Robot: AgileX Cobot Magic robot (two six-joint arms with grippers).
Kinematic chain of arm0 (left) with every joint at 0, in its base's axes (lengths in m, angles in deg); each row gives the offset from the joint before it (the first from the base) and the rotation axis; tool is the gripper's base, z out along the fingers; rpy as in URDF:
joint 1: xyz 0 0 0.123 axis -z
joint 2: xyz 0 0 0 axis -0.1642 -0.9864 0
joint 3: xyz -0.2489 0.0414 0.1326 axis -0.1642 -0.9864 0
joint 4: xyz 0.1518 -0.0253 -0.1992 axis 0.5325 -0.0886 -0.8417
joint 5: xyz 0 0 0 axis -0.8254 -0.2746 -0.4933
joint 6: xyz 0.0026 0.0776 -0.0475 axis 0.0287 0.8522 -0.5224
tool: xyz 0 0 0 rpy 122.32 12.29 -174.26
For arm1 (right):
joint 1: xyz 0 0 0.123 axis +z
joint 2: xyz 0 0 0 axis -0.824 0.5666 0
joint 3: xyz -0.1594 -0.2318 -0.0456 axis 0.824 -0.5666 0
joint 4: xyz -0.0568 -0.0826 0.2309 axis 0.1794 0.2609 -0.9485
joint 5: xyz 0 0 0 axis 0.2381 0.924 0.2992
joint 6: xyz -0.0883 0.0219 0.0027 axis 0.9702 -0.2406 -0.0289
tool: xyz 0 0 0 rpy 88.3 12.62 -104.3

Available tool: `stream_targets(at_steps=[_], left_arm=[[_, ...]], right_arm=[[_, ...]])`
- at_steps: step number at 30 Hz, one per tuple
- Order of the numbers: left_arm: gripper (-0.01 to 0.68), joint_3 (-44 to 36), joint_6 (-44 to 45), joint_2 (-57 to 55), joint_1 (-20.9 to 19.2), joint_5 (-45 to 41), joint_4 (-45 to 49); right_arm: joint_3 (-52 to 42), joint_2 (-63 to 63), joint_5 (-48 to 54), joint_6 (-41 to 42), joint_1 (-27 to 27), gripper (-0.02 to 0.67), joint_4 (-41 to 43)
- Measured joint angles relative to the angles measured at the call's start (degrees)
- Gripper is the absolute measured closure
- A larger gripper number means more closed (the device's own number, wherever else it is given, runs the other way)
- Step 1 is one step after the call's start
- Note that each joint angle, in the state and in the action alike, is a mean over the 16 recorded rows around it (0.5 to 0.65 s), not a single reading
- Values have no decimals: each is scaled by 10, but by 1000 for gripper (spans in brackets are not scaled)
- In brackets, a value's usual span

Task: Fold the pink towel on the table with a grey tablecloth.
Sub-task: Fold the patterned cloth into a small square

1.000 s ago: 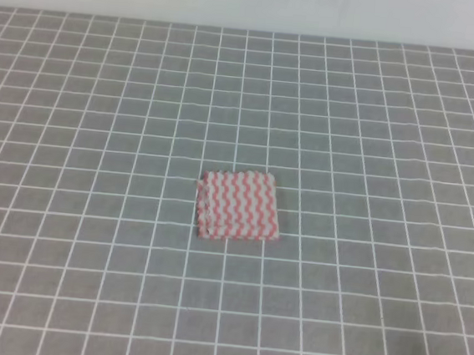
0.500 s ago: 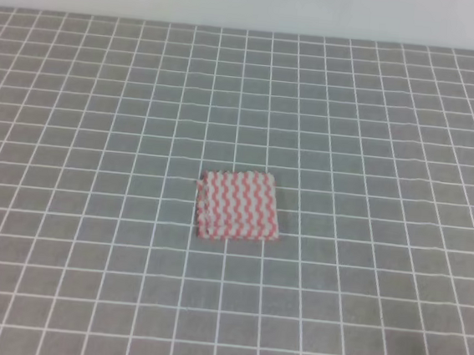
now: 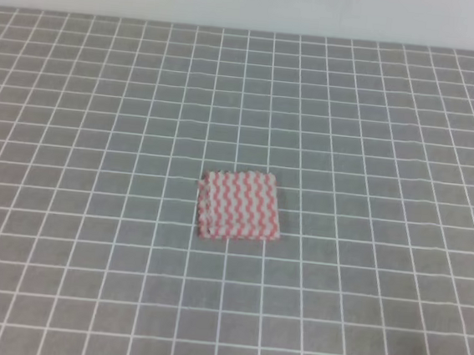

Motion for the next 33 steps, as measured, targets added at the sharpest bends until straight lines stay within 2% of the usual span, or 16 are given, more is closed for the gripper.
stream_targets(at_steps=[7,12,21,33], left_arm=[[676,-1,-218,0,-62,-52,144],[675,-2,-304,0,-83,-94,197],[676,-3,-330,-1,-84,-138,215],[675,-4,-330,-1,-84,-139,214]], right_arm=[[0,0,0,0,0,664,0],[-1,1,-1,0,0,664,-1],[-2,3,-2,0,0,664,-2],[-2,2,-2,0,0,664,-2]])
